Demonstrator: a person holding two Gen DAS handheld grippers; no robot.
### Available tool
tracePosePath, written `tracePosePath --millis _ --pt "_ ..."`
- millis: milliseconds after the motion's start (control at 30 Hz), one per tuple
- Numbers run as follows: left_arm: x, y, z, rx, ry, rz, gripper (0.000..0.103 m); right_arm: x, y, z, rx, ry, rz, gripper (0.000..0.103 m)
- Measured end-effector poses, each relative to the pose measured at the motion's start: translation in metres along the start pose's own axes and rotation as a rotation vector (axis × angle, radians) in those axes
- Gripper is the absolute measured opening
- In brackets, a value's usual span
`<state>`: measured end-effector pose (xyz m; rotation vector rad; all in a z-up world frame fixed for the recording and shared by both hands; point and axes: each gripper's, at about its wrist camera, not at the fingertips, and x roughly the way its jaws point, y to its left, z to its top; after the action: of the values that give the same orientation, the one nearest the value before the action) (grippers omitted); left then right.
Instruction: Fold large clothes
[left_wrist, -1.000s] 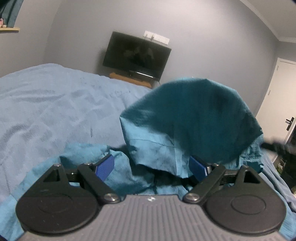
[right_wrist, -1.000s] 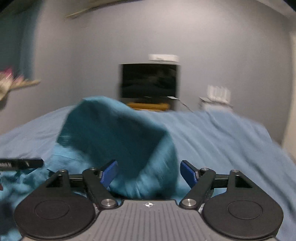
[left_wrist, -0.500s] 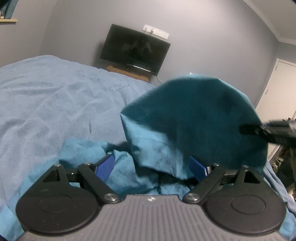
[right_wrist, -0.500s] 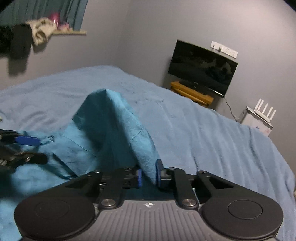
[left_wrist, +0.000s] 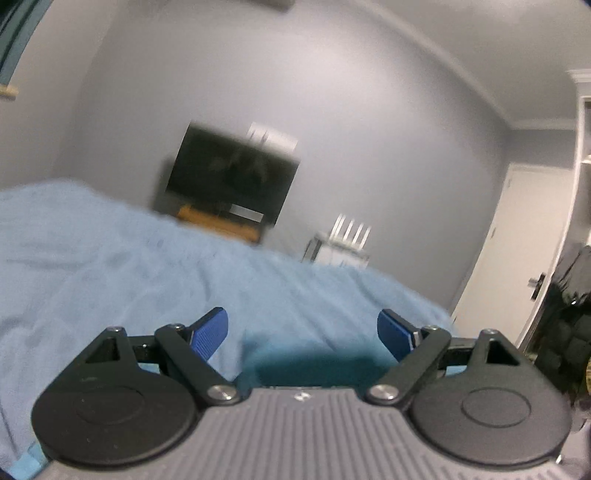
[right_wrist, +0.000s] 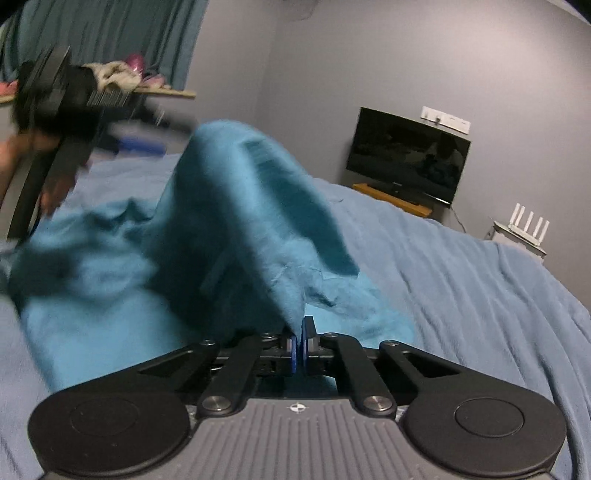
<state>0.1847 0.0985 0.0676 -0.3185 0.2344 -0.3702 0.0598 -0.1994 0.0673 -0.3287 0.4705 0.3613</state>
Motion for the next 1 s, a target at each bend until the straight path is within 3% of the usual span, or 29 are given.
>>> tracePosePath --millis 67,133,267,300,400,533,700,733,767,800,833,900,1000 --pt "-0.006 -0.017 0.002 0.048 -0.031 -0.010 0.097 -0.005 0.004 -0.009 -0.023 0.009 0.004 0.003" --pt "-0.004 -0.030 0.000 0.098 0.001 -0.018 0.097 -0.003 0.010 -0.016 -0.051 0.030 0.025 0.003" --pt "0.023 -0.036 -0.021 0.153 0.213 -0.013 0.097 -0.001 0.011 -0.025 -0.047 0.049 0.047 0.003" --pt "0.032 -0.034 -0.028 0.155 0.290 -0.015 0.097 0.000 0.010 -0.025 -0.036 0.048 0.049 0.004" --pt "0.045 -0.030 -0.041 0.121 0.417 -0.020 0.096 0.000 -0.005 -0.026 0.018 0.049 0.048 0.007" --pt "0.043 -0.032 -0.046 0.132 0.439 -0.012 0.096 0.005 -0.015 -0.030 0.069 0.057 0.007 0.048" --pt "0.048 -0.029 -0.043 0.129 0.442 -0.010 0.096 0.012 -0.006 -0.030 0.007 0.077 -0.049 0.064" --pt "0.049 -0.028 -0.043 0.133 0.444 -0.009 0.096 0.016 -0.005 -0.032 -0.013 0.089 -0.067 0.063" --pt "0.050 -0.027 -0.043 0.138 0.445 -0.006 0.096 0.019 -0.003 -0.033 -0.037 0.096 -0.086 0.052" --pt "0.050 -0.028 -0.043 0.138 0.445 -0.006 0.096 0.023 -0.003 -0.033 -0.062 0.097 -0.110 0.040" --pt "0.051 -0.026 -0.042 0.133 0.445 -0.007 0.096 0.023 -0.003 -0.033 -0.079 0.093 -0.129 0.018" --pt "0.050 -0.025 -0.042 0.122 0.443 -0.013 0.096 0.017 -0.005 -0.027 -0.091 0.034 -0.169 0.012" --pt "0.050 -0.024 -0.042 0.111 0.452 -0.026 0.096 0.005 -0.003 -0.016 -0.180 -0.098 -0.271 0.010"
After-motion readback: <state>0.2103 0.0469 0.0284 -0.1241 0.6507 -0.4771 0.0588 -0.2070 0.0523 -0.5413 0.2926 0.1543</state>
